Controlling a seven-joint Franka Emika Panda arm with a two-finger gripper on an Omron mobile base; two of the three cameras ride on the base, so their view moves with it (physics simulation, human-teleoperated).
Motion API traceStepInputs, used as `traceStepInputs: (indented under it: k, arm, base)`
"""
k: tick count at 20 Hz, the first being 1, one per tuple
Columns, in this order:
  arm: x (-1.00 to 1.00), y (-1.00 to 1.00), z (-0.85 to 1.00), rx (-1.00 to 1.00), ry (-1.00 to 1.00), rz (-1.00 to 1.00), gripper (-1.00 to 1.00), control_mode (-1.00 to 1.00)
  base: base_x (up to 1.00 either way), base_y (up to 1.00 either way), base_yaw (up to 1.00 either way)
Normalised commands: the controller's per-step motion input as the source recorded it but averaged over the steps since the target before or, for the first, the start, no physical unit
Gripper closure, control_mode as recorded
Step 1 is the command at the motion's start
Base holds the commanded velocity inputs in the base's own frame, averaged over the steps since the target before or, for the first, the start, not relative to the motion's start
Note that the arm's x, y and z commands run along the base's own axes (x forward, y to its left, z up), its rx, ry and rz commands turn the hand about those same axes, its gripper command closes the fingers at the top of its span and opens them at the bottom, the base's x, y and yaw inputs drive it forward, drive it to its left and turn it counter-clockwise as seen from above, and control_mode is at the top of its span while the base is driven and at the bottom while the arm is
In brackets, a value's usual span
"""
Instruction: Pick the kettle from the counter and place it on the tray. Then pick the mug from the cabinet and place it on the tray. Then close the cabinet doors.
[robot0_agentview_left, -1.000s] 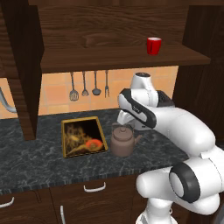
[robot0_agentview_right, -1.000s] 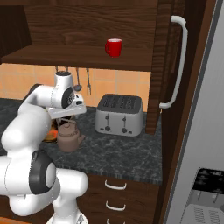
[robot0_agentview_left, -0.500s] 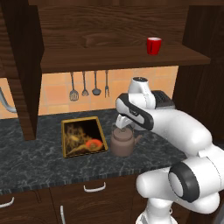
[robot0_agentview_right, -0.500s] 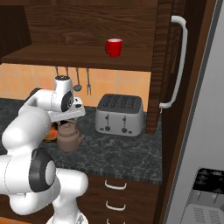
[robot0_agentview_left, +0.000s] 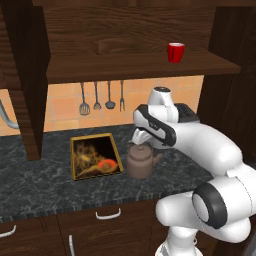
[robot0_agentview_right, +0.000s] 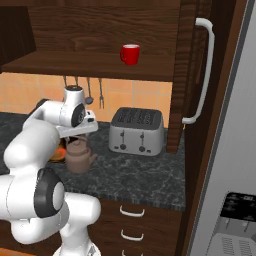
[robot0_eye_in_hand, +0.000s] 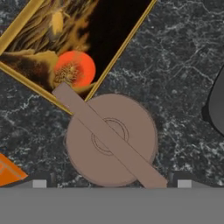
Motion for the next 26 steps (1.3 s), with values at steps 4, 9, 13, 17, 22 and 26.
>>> traceStepInputs:
  k: [4, 9, 13, 17, 22, 26]
  arm:
    - [0.07, 0.0, 0.0, 0.08, -0.02, 0.13, -1.0, -1.0]
    - [0.09, 0.0, -0.05, 0.03, 0.01, 0.1, -1.0, -1.0]
    - [0.23, 0.0, -0.17, 0.02, 0.0, 0.15, -1.0, -1.0]
    - [0.03, 0.0, -0.19, 0.02, 0.0, 0.16, -1.0, -1.0]
    - [-0.03, 0.01, -0.08, 0.0, 0.0, 0.05, 1.0, -1.0]
    - [-0.45, 0.22, 0.19, 0.0, -0.09, 0.0, 1.0, -1.0]
  base:
    - [0.0, 0.0, 0.0]
    - [0.0, 0.0, 0.0]
    - [0.0, 0.0, 0.0]
    - [0.0, 0.0, 0.0]
    - [0.0, 0.0, 0.0]
    - [0.0, 0.0, 0.0]
